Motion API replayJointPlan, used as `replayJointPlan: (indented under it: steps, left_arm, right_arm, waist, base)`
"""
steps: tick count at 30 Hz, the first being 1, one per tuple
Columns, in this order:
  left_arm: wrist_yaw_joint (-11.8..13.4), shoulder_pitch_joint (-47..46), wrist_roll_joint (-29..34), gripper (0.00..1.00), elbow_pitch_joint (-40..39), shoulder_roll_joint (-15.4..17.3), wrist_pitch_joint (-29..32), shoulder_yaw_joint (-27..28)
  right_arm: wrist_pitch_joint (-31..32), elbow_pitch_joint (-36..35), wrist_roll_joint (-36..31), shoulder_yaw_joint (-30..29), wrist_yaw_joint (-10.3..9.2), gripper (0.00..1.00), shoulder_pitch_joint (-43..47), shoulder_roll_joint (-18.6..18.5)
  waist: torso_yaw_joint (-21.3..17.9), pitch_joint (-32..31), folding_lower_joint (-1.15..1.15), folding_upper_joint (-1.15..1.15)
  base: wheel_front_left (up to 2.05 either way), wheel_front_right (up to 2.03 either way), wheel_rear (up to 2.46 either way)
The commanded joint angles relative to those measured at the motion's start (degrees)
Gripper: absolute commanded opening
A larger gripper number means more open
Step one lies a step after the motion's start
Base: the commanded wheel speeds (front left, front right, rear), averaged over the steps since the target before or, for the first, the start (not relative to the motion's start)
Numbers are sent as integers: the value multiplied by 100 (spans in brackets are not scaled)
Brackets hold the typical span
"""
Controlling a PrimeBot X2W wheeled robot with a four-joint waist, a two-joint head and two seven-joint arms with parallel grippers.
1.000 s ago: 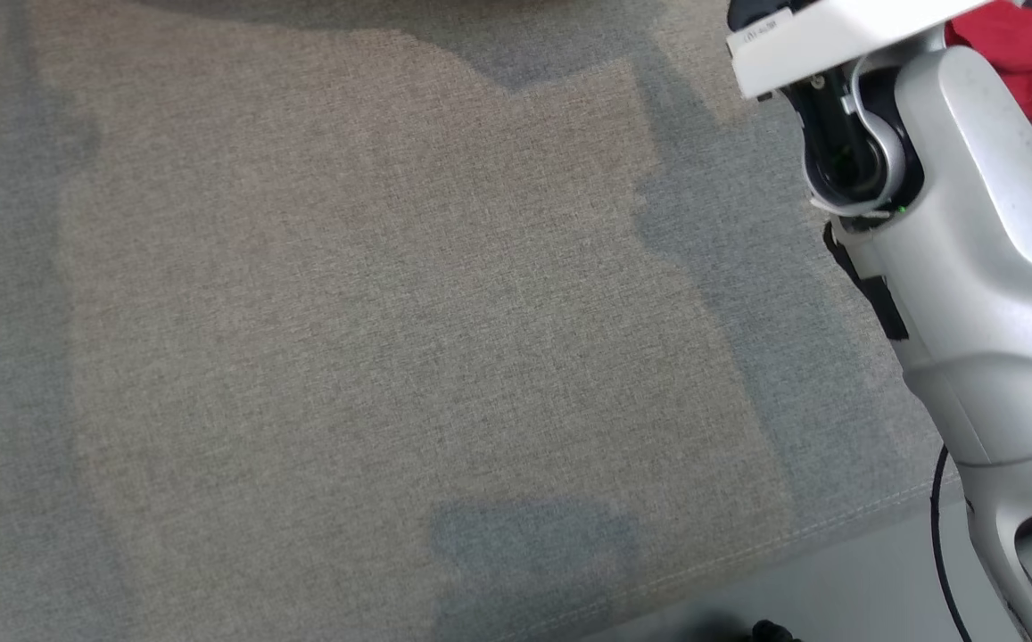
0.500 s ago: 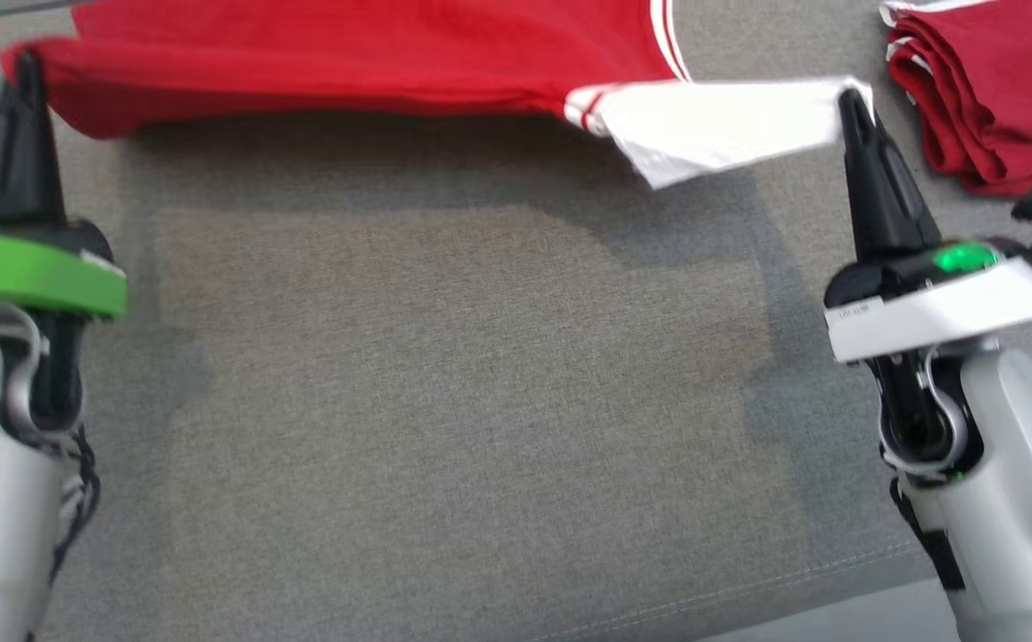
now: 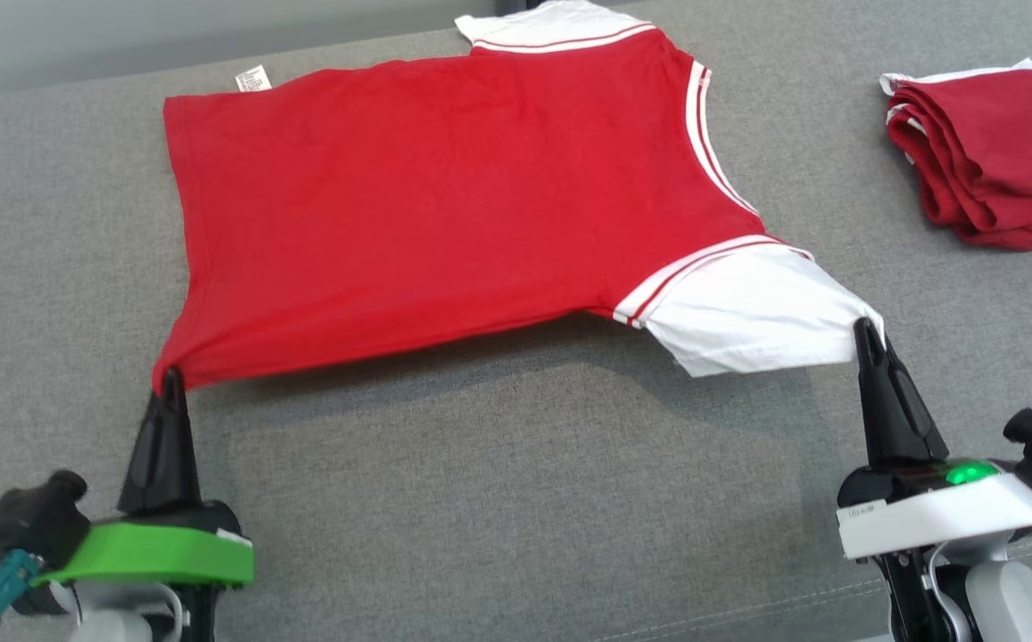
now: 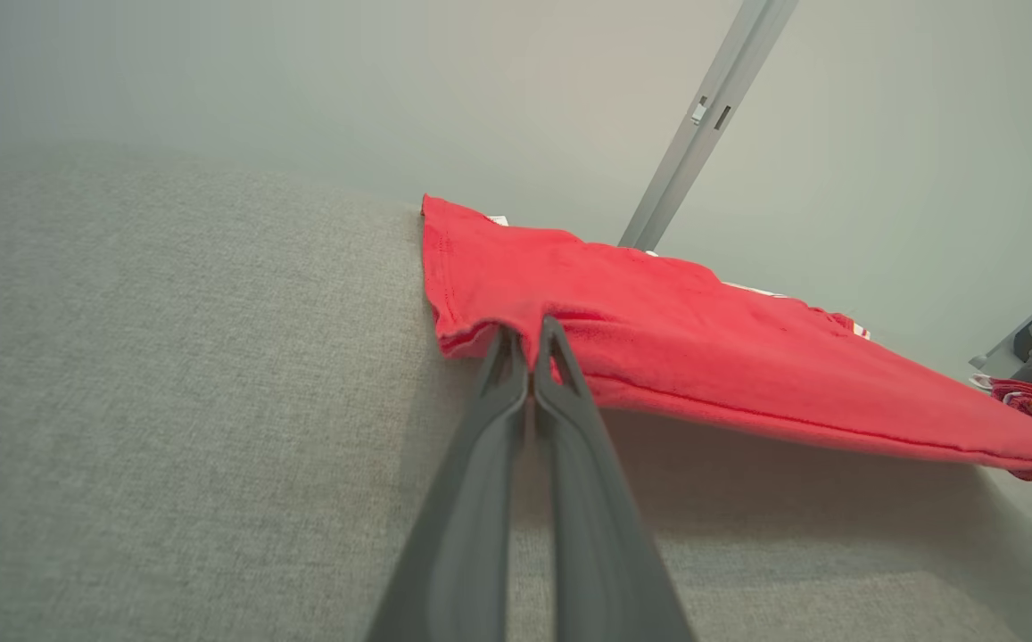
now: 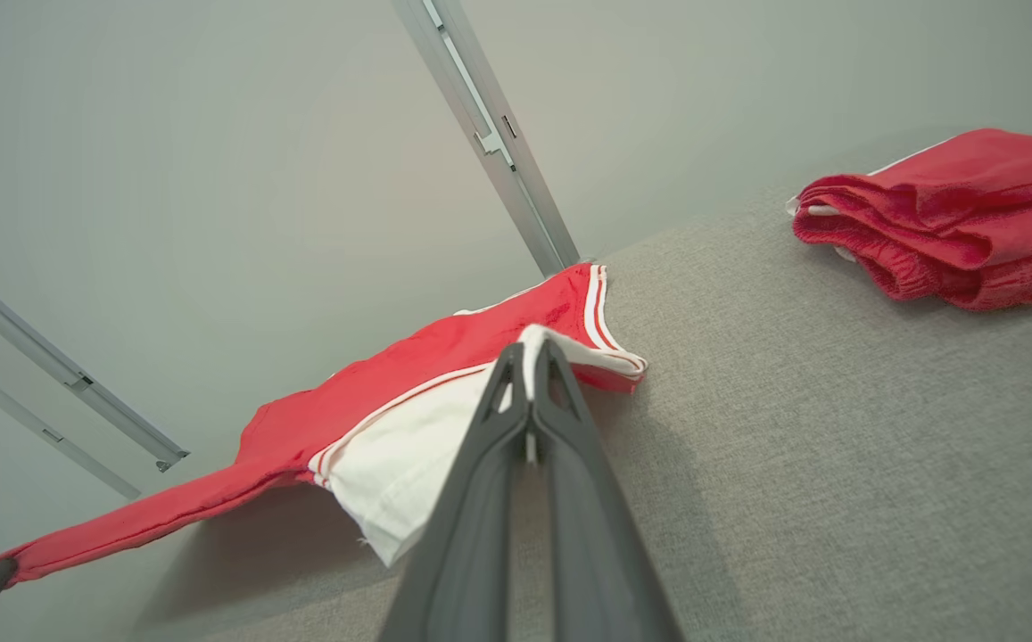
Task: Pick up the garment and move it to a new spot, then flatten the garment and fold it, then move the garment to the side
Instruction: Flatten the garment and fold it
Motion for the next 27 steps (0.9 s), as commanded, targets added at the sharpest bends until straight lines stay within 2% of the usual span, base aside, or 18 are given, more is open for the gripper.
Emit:
replayJointPlan:
  steps: [1, 6, 13, 27]
  left_arm:
    - [0, 187, 107, 0, -24, -75, 0, 44]
    - [-124, 688, 433, 0, 15, -434, 0, 148]
    - [-256, 1159, 649, 0, -44, -704, 0, 331]
    - [-349, 1802, 772, 0, -266, -880, 0, 336]
  right_arm:
    - [-21, -33, -86, -40, 0, 0, 136, 20]
    - [-53, -6, -224, -200, 0, 0, 604, 122]
    - [-21, -135, -170, -287, 0, 0, 1178, 215]
    - [208, -573, -135, -320, 0, 0, 1861, 315]
  waist:
    - [48, -136, 0, 0]
    - [113, -378, 0, 0]
    - [97, -650, 0, 0]
    - [23, -938, 0, 0]
  base:
    - [0, 0, 0]
    - [0, 0, 0]
    - [0, 0, 0]
    - [0, 0, 0]
